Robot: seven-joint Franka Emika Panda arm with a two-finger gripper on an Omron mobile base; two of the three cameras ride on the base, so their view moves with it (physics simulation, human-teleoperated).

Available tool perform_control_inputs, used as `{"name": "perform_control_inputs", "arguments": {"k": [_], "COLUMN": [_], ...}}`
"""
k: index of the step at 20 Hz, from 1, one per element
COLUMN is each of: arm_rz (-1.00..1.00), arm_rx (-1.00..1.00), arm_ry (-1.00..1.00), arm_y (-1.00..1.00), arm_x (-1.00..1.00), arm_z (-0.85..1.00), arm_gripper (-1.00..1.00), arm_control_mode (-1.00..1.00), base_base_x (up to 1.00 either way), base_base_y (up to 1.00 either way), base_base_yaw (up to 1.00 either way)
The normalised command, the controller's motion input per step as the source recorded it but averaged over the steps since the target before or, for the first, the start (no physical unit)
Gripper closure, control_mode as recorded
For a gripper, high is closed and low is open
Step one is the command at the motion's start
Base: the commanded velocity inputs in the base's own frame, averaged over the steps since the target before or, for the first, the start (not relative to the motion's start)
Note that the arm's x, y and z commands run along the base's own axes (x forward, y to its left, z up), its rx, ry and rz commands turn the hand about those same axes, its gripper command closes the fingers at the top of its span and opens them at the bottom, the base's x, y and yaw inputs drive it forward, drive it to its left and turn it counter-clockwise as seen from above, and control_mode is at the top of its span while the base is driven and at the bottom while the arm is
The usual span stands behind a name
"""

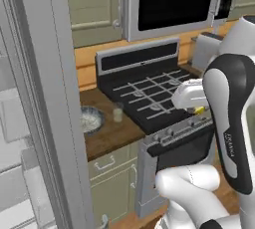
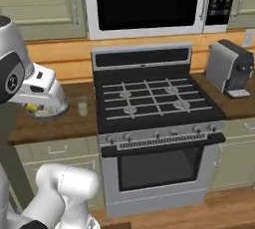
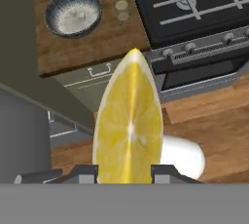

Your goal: Grab a lemon wedge from the fridge and one ice cube from the ice bowl, and put them in the glass of lemonade.

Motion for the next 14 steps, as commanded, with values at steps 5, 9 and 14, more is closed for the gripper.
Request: {"name": "perform_control_inputs", "arguments": {"k": [5,9,14], "arm_rz": [0.00,0.00,0.00], "arm_rx": [0.00,0.00,0.00], "arm_ry": [0.00,0.00,0.00], "arm_y": [0.00,0.00,0.00], "arm_x": [0.00,0.00,0.00], "arm_z": [0.00,0.00,0.00], "arm_gripper": [1.00,1.00,1.00], "arm_control_mode": [1.00,1.00,1.00], "base_base_x": [0.86,0.60,0.12], "base_base_y": [-0.80,-0.37,0.10], "base_base_yaw": [0.47,0.32,0.42]}}
